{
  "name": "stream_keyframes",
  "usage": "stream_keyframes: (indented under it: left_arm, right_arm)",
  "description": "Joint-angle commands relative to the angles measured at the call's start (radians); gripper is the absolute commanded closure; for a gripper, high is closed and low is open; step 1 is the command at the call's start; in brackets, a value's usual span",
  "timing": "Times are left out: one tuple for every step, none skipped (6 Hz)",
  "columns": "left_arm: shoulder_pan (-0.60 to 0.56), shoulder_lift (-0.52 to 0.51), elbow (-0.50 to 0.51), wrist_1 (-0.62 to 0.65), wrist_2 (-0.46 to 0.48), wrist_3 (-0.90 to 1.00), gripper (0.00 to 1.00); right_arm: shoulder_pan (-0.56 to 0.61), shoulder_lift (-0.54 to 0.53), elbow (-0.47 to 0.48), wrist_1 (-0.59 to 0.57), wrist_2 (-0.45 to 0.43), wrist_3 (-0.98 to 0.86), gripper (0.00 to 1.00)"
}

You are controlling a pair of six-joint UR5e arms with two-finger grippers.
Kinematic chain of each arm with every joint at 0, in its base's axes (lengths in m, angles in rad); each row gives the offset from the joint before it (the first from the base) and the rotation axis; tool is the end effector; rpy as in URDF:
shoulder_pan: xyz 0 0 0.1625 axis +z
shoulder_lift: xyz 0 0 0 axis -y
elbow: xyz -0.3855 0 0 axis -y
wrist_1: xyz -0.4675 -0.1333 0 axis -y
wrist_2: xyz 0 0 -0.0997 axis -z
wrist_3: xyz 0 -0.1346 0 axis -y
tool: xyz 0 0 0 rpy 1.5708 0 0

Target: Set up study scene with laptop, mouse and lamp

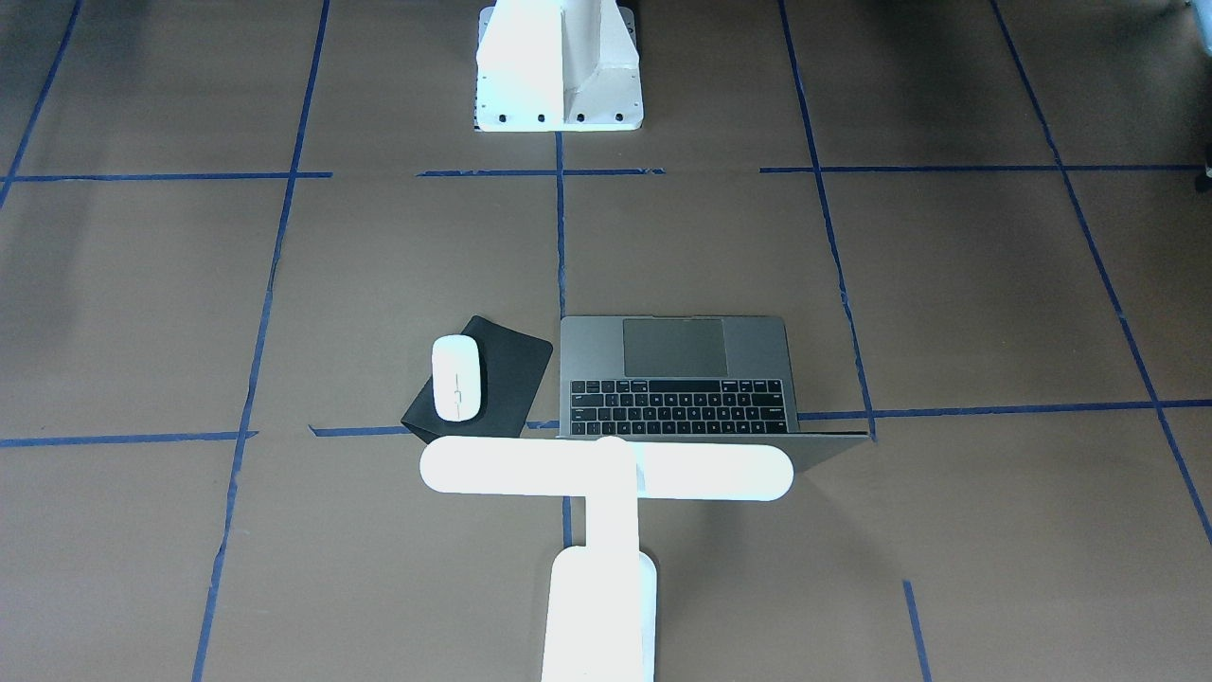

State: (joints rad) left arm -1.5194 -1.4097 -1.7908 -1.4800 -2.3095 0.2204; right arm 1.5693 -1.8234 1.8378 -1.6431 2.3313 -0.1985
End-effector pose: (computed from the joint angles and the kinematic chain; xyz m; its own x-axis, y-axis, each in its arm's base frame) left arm -0.0169 -0.5029 0.6181 0.7104 0.2344 -0.6637 -0.2118 0.9704 0.1160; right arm 0.0398 -0.4651 0.6322 0.7100 -0.1588 0.6860 0.1443 0.9864 0.0790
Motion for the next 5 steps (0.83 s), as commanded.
stream_keyframes:
  left_arm:
    - [-0.080,-0.008,0.077,-0.006,-0.044,-0.004,0.00]
    - [-0.084,-0.038,0.071,-0.009,-0.054,0.002,0.00]
    - [-0.084,-0.020,0.056,-0.006,-0.041,-0.003,0.00]
    - [-0.084,-0.006,0.066,-0.011,-0.047,-0.001,0.00]
    - [-0.084,-0.006,0.059,-0.009,-0.039,0.002,0.00]
  right_arm:
    - [0.000,-0.001,0.000,0.000,0.000,-0.001,0.00]
    - [0.000,-0.001,0.000,0.000,0.002,0.001,0.00]
    - [0.000,-0.002,0.001,0.000,0.002,-0.001,0.00]
    - [0.000,-0.005,0.003,0.000,0.002,-0.001,0.00]
    - [0.000,-0.005,0.003,0.000,0.002,-0.002,0.00]
